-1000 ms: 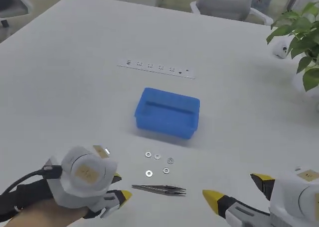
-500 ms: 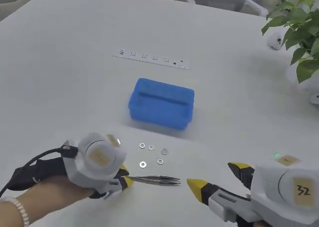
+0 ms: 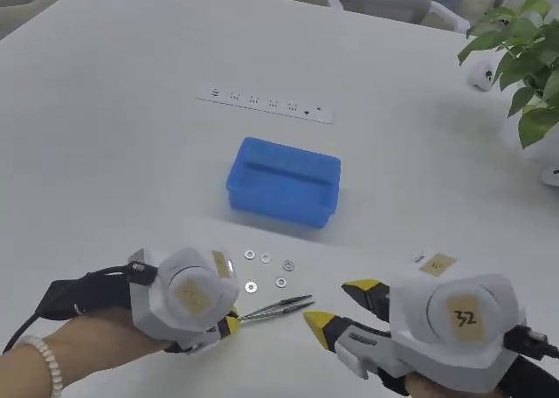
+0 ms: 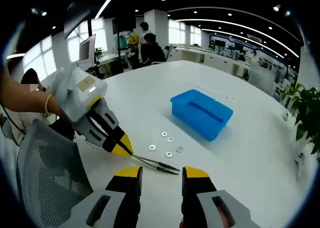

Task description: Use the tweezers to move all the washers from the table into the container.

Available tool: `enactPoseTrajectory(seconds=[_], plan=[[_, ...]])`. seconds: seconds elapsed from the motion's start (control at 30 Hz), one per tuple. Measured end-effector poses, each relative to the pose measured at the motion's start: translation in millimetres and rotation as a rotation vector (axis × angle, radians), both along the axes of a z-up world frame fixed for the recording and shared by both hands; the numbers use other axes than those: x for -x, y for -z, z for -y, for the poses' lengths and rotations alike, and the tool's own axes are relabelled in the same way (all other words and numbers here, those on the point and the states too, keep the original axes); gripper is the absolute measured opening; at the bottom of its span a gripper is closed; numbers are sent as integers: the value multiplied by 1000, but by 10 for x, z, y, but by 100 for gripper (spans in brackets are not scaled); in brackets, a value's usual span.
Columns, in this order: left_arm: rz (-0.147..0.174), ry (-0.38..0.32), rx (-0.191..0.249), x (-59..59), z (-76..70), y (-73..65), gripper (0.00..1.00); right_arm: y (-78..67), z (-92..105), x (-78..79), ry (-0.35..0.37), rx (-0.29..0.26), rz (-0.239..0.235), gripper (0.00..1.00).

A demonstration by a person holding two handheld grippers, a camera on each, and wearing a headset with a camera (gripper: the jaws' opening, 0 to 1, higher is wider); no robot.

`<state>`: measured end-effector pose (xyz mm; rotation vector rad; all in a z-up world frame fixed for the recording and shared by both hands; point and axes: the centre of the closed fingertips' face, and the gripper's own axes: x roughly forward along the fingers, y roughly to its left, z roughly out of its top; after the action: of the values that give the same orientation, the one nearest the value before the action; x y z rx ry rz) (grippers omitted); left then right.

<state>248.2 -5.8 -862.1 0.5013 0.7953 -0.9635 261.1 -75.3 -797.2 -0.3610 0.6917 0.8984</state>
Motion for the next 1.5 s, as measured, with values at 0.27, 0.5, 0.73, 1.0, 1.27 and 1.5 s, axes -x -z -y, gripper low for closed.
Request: enactPoseTrajectory(seconds=[0.27, 0.5, 0.73, 1.0, 1.27, 1.5], plan=[[59, -17, 96, 9, 104, -520, 0, 118, -252, 77, -172, 46, -9, 23], [111, 6, 167, 34, 251, -890, 0, 142, -441, 142, -280, 78, 7, 24], [158, 60, 173, 67, 314, -1057, 0, 168, -593, 172, -337, 87, 13, 16], [171, 124, 137, 143, 280, -1013, 0, 264, -662, 206, -403, 125, 27, 9], [182, 176, 103, 192, 271, -922, 0, 323, -674, 254, -442, 152, 34, 7], [183, 165, 102, 198, 255, -891, 0, 338, -714, 269, -465, 156, 44, 5]])
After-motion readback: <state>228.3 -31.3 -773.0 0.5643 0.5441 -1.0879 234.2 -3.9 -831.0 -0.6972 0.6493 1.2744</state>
